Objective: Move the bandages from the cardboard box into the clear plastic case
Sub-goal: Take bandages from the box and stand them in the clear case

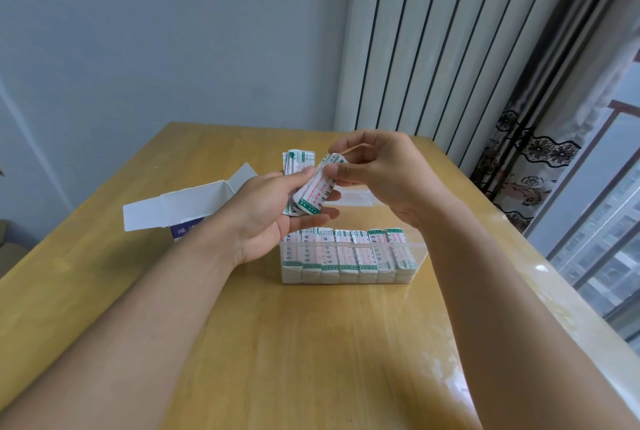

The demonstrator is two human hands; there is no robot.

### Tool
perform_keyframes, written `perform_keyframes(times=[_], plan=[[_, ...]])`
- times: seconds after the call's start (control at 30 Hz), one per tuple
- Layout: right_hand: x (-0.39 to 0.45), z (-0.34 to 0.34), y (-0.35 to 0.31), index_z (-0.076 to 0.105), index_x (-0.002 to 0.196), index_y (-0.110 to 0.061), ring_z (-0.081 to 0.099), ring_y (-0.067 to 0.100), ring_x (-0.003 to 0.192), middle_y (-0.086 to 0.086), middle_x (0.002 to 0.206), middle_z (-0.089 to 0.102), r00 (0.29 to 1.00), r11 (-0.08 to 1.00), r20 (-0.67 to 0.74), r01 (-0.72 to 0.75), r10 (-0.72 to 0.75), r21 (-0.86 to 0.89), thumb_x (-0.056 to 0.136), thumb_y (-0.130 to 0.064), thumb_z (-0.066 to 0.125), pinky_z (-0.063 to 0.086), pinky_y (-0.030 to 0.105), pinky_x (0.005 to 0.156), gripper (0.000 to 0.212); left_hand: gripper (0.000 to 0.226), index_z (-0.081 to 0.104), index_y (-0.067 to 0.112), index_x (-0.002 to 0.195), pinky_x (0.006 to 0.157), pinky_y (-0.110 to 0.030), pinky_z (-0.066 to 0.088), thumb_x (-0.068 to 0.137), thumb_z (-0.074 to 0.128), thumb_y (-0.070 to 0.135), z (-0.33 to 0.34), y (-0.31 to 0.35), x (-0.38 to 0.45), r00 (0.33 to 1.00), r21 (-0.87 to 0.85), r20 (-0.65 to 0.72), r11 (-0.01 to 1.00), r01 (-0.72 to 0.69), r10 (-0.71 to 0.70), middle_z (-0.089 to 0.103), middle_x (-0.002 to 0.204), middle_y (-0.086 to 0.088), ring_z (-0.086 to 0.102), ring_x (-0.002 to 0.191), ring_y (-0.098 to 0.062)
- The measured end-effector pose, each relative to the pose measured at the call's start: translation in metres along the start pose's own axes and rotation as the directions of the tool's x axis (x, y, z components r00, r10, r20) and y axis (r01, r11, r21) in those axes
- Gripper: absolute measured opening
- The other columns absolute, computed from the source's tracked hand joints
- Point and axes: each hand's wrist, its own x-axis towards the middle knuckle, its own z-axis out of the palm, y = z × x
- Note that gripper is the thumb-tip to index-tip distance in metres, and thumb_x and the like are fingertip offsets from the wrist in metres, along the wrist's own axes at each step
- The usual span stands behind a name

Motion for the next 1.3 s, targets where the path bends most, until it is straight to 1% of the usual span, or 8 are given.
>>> perform_keyframes(times=[0.17, 0.37, 0.53, 0.67, 0.77, 0.97, 1.13, 1.3], plan=[[-0.001, 0.000, -0.002, 0.075, 0.100, -0.012, 0.076, 0.024, 0.085, 0.009, 0.087, 0.077, 0.998, 0.996, 0.064, 0.015, -0.010, -0.088, 0.088, -0.010, 0.075, 0.063, 0.040, 0.081, 0.012, 0.029, 0.062, 0.004, 0.122, 0.057, -0.022, 0.054, 0.102, 0.058, 0.024, -0.001, -0.002, 0.003, 0.999, 0.008, -0.053, 1.000, -0.007, 0.007, 0.078, 0.093, -0.012, 0.069, 0.066, -0.017], [-0.002, -0.002, -0.002, 0.072, 0.103, -0.018, 0.070, 0.023, 0.073, 0.006, 0.087, 0.076, 0.996, 0.965, 0.091, 0.033, -0.010, -0.259, 0.090, -0.014, 0.074, 0.062, 0.033, 0.066, 0.014, 0.029, 0.059, 0.004, 0.125, 0.054, -0.021, 0.054, 0.101, 0.060, 0.020, -0.003, -0.002, 0.003, 0.996, -0.033, -0.088, 0.999, 0.018, -0.021, 0.073, 0.100, -0.015, 0.071, 0.068, -0.018], [-0.002, -0.001, -0.001, 0.073, 0.099, -0.007, 0.070, 0.016, 0.069, 0.012, 0.090, 0.074, 0.994, 0.992, 0.097, -0.044, 0.056, -0.120, 0.089, -0.005, 0.072, 0.061, 0.029, 0.071, 0.010, 0.031, 0.057, 0.004, 0.127, 0.058, -0.022, 0.055, 0.100, 0.061, 0.019, -0.002, -0.002, 0.005, 0.994, -0.050, -0.105, 0.999, 0.017, -0.022, 0.072, 0.106, -0.017, 0.071, 0.071, -0.018], [-0.004, -0.001, -0.004, 0.067, 0.111, -0.007, 0.074, 0.023, 0.084, 0.015, 0.094, 0.074, 0.989, 0.994, 0.123, -0.090, 0.082, 0.055, 0.092, -0.001, 0.067, 0.061, 0.030, 0.079, 0.021, 0.032, 0.056, 0.001, 0.129, 0.055, -0.022, 0.055, 0.102, 0.058, 0.017, -0.003, -0.001, 0.006, 0.994, -0.095, -0.109, 0.995, 0.004, -0.014, 0.071, 0.109, -0.019, 0.071, 0.070, -0.019], [-0.004, 0.001, -0.004, 0.064, 0.103, -0.002, 0.073, 0.025, 0.089, 0.017, 0.096, 0.072, 0.989, 0.982, 0.085, -0.131, 0.120, 0.134, 0.091, 0.002, 0.067, 0.061, 0.032, 0.083, 0.013, 0.033, 0.055, -0.001, 0.131, 0.056, -0.023, 0.057, 0.102, 0.057, 0.016, -0.003, 0.000, 0.006, 0.995, -0.138, -0.097, 0.990, -0.006, -0.008, 0.072, 0.111, -0.021, 0.073, 0.073, -0.021], [0.005, -0.013, -0.001, 0.064, 0.097, -0.003, 0.074, 0.027, 0.093, 0.015, 0.097, 0.070, 0.993, 0.947, 0.010, -0.116, 0.119, 0.299, 0.092, 0.006, 0.064, 0.061, 0.032, 0.083, 0.011, 0.021, 0.054, -0.004, 0.113, 0.083, -0.042, 0.063, 0.105, 0.052, 0.016, 0.001, -0.003, 0.008, 0.985, -0.104, -0.149, 0.989, -0.102, 0.086, 0.073, 0.106, -0.023, 0.076, 0.093, -0.034], [0.005, -0.016, 0.014, 0.065, 0.104, -0.012, 0.076, 0.024, 0.087, 0.012, 0.095, 0.073, 0.986, 0.965, 0.068, -0.132, 0.151, -0.227, 0.091, 0.003, 0.066, 0.063, 0.032, 0.076, 0.019, 0.016, 0.053, 0.003, 0.097, 0.080, -0.040, 0.064, 0.106, 0.051, 0.016, -0.003, -0.005, 0.014, 0.953, -0.064, -0.262, 0.983, -0.173, 0.151, 0.070, 0.100, -0.022, 0.076, 0.085, -0.035], [0.006, 0.003, 0.023, 0.066, 0.107, -0.008, 0.076, 0.023, 0.082, 0.013, 0.095, 0.073, 0.950, 0.940, 0.216, -0.156, 0.227, -0.302, 0.090, 0.005, 0.067, 0.064, 0.033, 0.074, 0.021, 0.016, 0.055, 0.004, 0.095, 0.082, -0.040, 0.063, 0.106, 0.052, 0.016, -0.002, -0.010, 0.015, 0.953, -0.045, -0.264, 0.985, -0.165, 0.148, 0.070, 0.104, -0.024, 0.076, 0.085, -0.032]])
